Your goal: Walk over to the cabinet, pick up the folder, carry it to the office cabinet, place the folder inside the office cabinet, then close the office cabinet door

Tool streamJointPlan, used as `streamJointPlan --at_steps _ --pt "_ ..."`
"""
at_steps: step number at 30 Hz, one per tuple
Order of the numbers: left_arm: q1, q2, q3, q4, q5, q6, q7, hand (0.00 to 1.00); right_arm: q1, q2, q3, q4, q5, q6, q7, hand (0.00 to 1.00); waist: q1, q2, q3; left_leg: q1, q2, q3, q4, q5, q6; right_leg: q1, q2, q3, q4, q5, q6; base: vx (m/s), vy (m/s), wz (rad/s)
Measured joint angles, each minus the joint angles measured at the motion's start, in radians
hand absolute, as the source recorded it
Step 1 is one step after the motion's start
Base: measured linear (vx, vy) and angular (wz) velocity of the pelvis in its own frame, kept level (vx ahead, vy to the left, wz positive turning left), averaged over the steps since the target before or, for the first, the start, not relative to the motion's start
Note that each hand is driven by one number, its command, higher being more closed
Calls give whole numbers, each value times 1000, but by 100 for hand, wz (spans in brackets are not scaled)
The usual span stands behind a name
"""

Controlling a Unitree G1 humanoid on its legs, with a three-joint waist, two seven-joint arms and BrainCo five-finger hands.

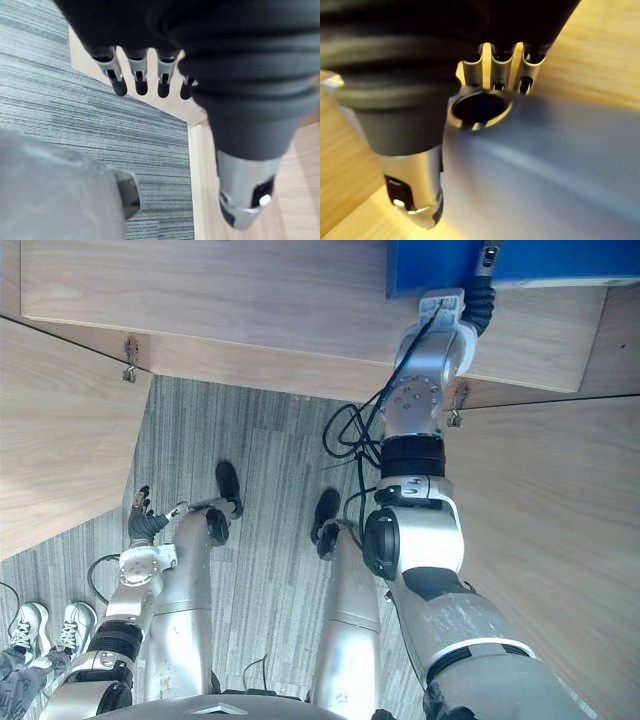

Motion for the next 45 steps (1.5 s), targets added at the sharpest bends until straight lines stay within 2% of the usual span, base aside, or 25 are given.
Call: streamJointPlan --at_steps 10,16,19,29,31,34,37,40,45 --pt "-1 -11 4 0 -19 3 3 0 -39 -5 87 33 -23 6 9 0 0 0 0 15 0 -4 -49 29 -6 15 5 -15 -36 18 -8 0 -3 1" --pt "-2 -19 3 0 -20 4 3 0 -46 -6 135 39 -67 46 30 0 -1 0 0 30 0 2 -79 49 -10 21 10 -15 -61 34 -12 0 0 0" --pt "-4 -24 2 0 -20 4 3 0 -46 -10 138 62 -100 57 50 0 -1 0 0 33 1 1 -79 52 -11 23 12 -16 -62 36 -14 0 0 0" --pt "-5 -30 -4 8 -40 11 3 0 -19 -20 146 72 -108 73 50 0 -3 0 0 65 4 6 -113 62 -10 57 19 -18 -99 54 -11 -1 0 0" --pt "-5 -30 -12 9 -39 16 3 0 -18 -28 146 72 -224 119 50 0 -4 0 0 73 4 15 -118 66 -6 60 18 -15 -108 62 -10 -1 1 -2" --pt "-2 -37 -26 13 -39 19 3 0 -11 -56 154 72 -336 173 53 0 -7 0 0 95 4 23 -140 67 -4 83 19 -13 -133 73 -6 -6 4 -3" --pt "-1 -39 -43 31 -38 19 2 0 -11 -102 159 69 -409 195 77 0 -12 0 0 120 4 33 -163 71 1 114 20 -15 -171 89 0 0 0 0" --pt "1 -38 -43 33 -38 19 1 0 -12 -142 168 69 -428 200 102 0 -12 0 0 131 4 41 -180 75 6 129 21 -17 -202 105 5 -2 27 -4" --pt "7 -37 -42 39 -39 21 -2 0 -11 -152 168 71 -432 201 135 0 -12 0 0 146 4 56 -183 77 10 141 19 -9 -215 112 9 1 3 -2"
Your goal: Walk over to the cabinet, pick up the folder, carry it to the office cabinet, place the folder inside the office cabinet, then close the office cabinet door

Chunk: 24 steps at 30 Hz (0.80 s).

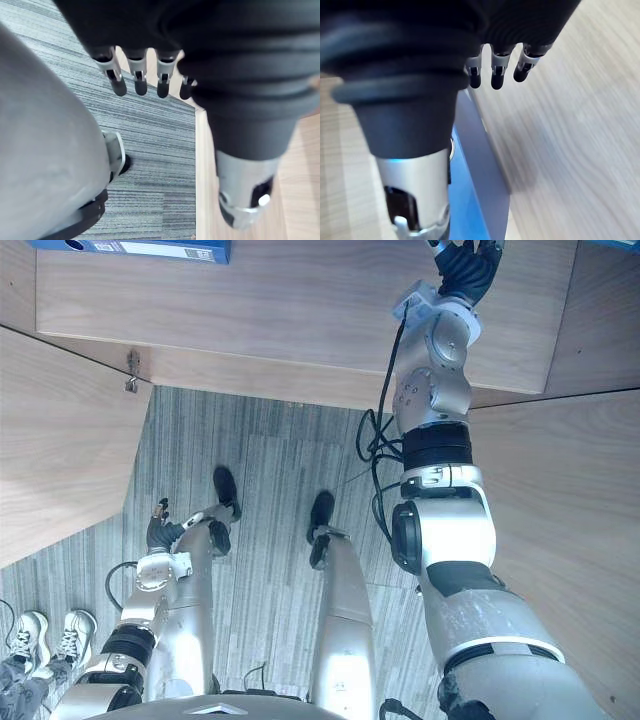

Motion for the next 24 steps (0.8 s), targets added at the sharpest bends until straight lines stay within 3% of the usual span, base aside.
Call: streamJointPlan --at_steps 5,13,19,24 --pt "1 0 1 8 -1 3 -5 0 9 1 6 1 163 -14 41 0 -2 0 0 22 0 5 -14 0 0 17 1 2 -9 2 -1 0 -3 -1" --pt "1 -2 3 25 -20 12 -5 0 132 61 6 -55 378 -82 69 0 3 0 0 31 0 13 -17 1 1 23 1 5 -17 7 2 0 0 0" --pt "1 -3 3 16 -20 15 -5 0 223 83 6 -148 414 -117 79 0 -1 0 0 38 -1 13 -21 -4 -5 31 0 5 -16 5 1 -1 -5 0" --pt "2 -2 3 -14 -20 16 -5 0 257 85 7 -166 419 -120 83 0 3 0 0 41 -2 15 -24 1 1 31 -1 5 -16 6 1 3 -6 0"
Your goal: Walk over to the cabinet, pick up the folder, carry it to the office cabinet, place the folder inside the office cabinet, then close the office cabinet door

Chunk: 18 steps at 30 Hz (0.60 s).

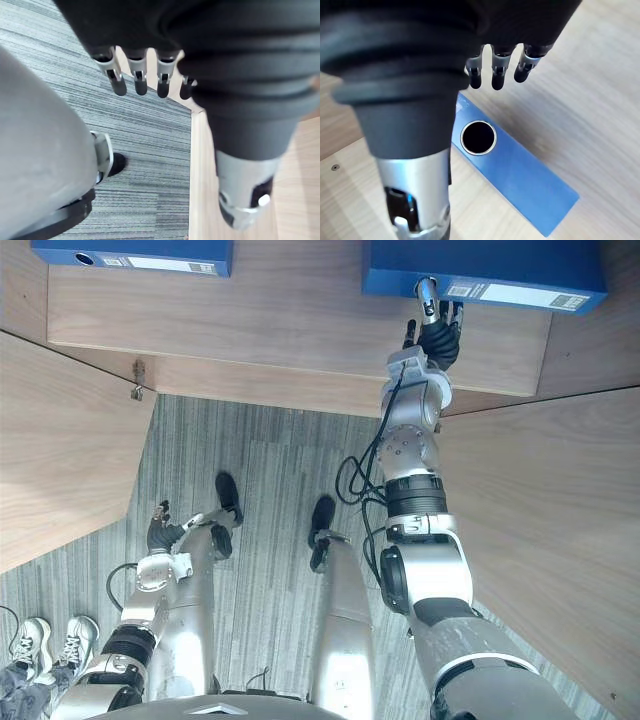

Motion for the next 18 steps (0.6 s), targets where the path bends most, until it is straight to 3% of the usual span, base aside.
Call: streamJointPlan --at_steps 10,18 --pt "2 1 -1 -7 0 0 0 0 43 -15 42 -1 1 13 37 0 -3 0 0 24 -1 2 -11 0 2 26 1 -3 -16 0 1 2 -3 0" --pt "2 1 0 -6 -1 1 0 0 35 -24 75 24 -19 77 47 0 -5 0 0 34 -1 1 -10 1 2 39 1 -6 -24 2 3 3 -4 0"
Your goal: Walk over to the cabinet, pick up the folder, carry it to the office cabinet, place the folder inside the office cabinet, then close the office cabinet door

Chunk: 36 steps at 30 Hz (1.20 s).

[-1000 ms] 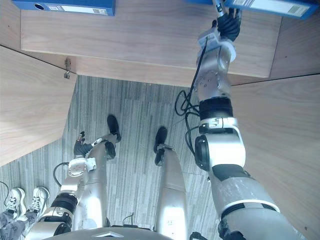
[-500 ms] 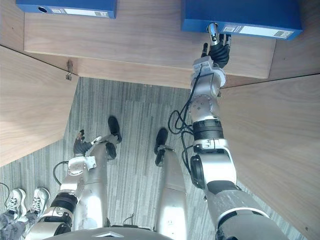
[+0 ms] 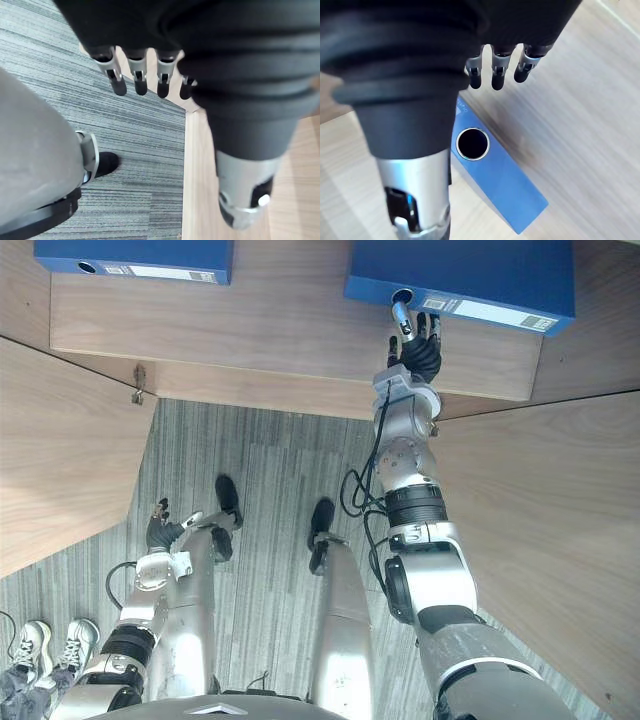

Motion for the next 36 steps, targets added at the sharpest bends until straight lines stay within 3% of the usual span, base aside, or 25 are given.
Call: streamJointPlan --at_steps 5,17,23,28,36 --pt "0 0 8 13 -10 2 1 0 -36 3 -1 77 -112 38 -15 0 -8 0 0 8 -1 -4 -8 0 0 15 0 -7 -14 4 1 0 0 0" --pt "0 0 36 18 -17 2 1 0 -98 -11 -11 144 -620 142 -14 0 -13 0 0 27 -3 9 -33 8 1 29 0 -4 -37 18 2 12 -16 0" --pt "3 3 36 18 -10 3 -21 0 -91 -73 1 138 -847 172 2 0 -14 0 0 34 -4 9 -38 8 0 38 0 -6 -43 18 2 5 -12 0" --pt "5 4 35 8 4 4 -27 0 13 -88 2 -21 -1005 190 0 0 -14 0 0 35 -4 12 -39 8 1 36 0 -3 -38 18 2 26 -31 -1" --pt "34 13 33 -47 24 5 -37 0 158 -102 3 -188 -1131 190 1 0 -13 -1 0 40 -10 17 -43 5 -3 29 -7 3 -25 11 2 11 -29 2"
